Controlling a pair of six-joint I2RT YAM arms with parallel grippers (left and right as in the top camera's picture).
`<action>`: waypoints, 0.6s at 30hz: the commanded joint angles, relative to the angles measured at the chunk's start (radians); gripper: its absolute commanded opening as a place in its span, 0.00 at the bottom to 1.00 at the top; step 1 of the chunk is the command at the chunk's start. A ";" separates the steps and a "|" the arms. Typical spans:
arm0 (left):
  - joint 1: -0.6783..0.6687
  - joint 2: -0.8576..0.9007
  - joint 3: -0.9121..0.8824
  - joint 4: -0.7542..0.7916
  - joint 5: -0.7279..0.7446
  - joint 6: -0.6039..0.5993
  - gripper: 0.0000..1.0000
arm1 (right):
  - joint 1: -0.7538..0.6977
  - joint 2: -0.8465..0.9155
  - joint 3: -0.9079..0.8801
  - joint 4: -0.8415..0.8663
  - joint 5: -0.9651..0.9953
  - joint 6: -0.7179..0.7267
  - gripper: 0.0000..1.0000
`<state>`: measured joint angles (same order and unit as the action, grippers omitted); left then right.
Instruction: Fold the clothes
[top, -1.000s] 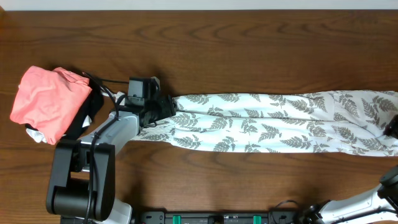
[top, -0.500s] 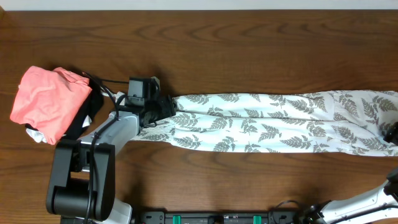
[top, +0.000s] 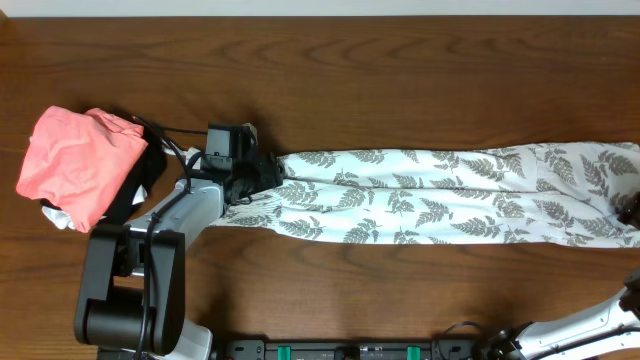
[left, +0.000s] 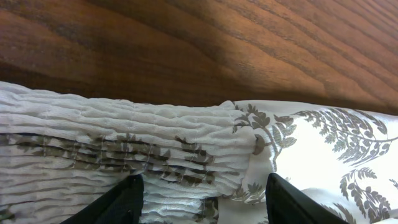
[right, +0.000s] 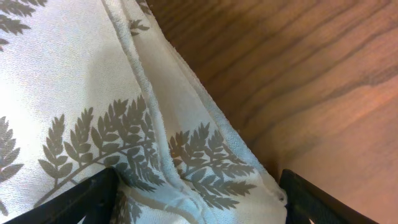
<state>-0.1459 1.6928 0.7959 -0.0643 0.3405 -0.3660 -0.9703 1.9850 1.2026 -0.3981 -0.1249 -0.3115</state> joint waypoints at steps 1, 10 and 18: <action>0.004 0.009 -0.006 -0.010 -0.019 0.005 0.64 | -0.005 0.043 -0.006 -0.002 0.001 -0.019 0.81; 0.004 0.010 -0.006 -0.010 -0.019 0.005 0.64 | -0.005 0.098 -0.006 -0.015 -0.032 -0.018 0.68; 0.004 0.009 -0.006 -0.010 -0.019 0.000 0.64 | -0.005 0.098 -0.006 0.003 -0.090 0.010 0.14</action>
<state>-0.1459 1.6928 0.7959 -0.0650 0.3405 -0.3664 -0.9737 2.0167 1.2259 -0.3790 -0.2192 -0.3252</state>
